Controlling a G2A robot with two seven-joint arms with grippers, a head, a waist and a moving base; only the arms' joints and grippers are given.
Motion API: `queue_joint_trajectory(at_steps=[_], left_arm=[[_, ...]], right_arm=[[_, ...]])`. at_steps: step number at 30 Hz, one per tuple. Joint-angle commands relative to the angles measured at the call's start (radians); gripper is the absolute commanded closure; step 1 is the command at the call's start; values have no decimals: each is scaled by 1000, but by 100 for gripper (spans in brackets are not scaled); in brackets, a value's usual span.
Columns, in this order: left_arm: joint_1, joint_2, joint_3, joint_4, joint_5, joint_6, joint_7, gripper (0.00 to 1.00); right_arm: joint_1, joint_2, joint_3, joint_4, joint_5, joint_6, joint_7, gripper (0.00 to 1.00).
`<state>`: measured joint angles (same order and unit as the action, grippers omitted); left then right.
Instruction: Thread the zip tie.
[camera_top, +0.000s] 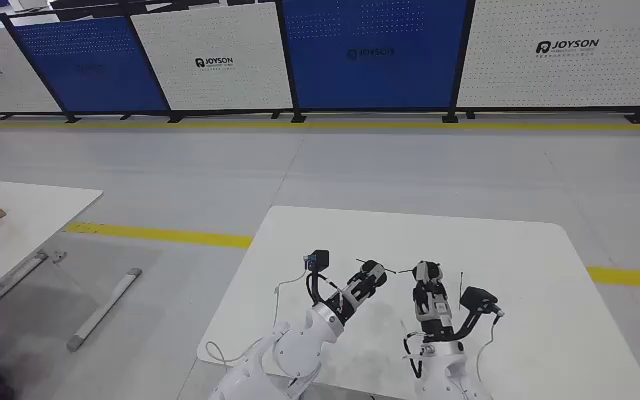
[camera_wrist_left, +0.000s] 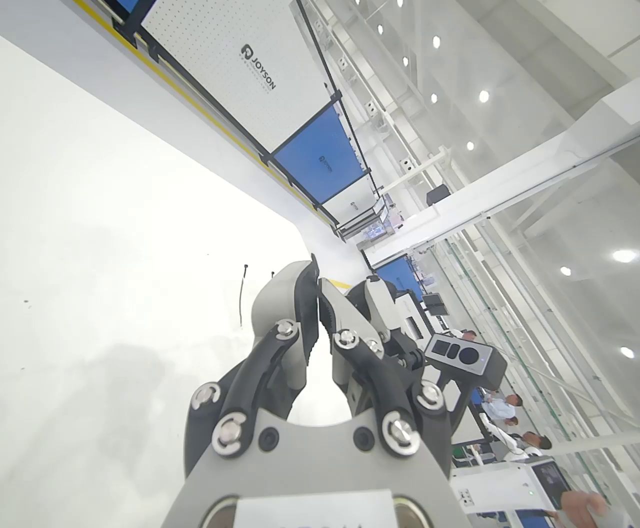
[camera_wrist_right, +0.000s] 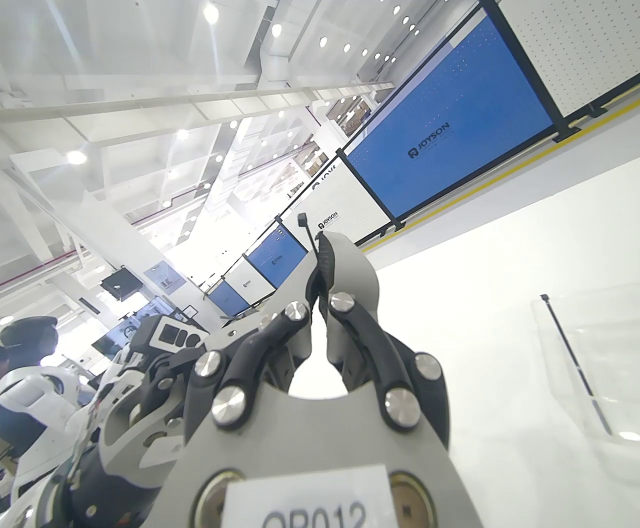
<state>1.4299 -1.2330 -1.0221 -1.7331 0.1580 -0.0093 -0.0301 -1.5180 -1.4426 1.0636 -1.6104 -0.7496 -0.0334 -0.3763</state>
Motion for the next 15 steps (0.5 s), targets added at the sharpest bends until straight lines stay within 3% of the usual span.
queue_joint_trajectory(at_steps=[1,15], left_arm=[[0,0,0,0,0,0,0,100],[0,0,0,0,0,0,0,100]], right_arm=[[4,-2,-3,6,-1,2,5,100],[21,-11,-18,31,-19,12,15,100]])
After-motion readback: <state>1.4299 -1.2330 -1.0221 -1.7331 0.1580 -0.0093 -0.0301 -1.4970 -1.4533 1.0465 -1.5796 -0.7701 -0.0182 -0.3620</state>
